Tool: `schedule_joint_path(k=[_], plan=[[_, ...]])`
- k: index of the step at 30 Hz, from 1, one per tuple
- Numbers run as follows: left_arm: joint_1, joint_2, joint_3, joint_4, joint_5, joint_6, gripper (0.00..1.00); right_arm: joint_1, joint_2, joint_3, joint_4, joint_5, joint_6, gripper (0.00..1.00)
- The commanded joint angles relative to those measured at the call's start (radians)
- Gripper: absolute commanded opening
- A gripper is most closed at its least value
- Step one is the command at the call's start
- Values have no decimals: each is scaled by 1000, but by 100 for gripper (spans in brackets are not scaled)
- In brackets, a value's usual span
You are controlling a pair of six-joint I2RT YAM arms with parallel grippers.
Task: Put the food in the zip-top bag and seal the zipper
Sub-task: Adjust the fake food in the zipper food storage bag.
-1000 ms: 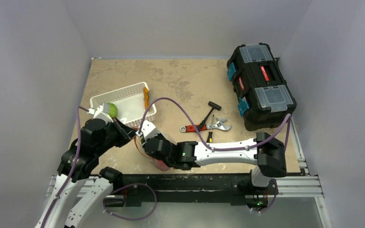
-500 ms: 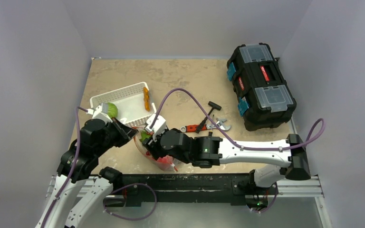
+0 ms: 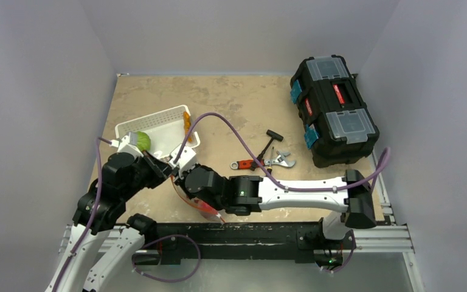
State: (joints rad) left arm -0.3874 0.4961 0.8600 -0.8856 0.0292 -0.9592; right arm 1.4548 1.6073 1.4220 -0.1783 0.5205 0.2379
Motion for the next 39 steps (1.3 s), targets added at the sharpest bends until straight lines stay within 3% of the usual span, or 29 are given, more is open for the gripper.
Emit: schedule_joint_path(k=[1, 7, 13, 17, 22, 26, 31, 39], plan=[[1, -16, 53, 26, -5, -21, 0, 1, 56, -15, 75, 155, -37, 9], [1, -27, 55, 21, -13, -28, 0, 1, 123, -133, 114, 226, -26, 4], [2, -44, 48, 10, -25, -36, 0, 1, 52, -182, 135, 220, -54, 6], [1, -59, 48, 2, -64, -44, 0, 2, -6, -126, 77, 102, -43, 19], [1, -73, 51, -14, -88, -55, 0, 2, -110, -79, -17, -71, -15, 51], [1, -80, 49, -17, -98, -59, 0, 2, -216, -107, -73, -215, 2, 71], [2, -82, 50, -14, -104, -68, 0, 3, -364, -242, -76, -335, -11, 78], [1, -80, 45, -3, -100, -81, 0, 57, -502, -500, 59, -307, -81, 81]])
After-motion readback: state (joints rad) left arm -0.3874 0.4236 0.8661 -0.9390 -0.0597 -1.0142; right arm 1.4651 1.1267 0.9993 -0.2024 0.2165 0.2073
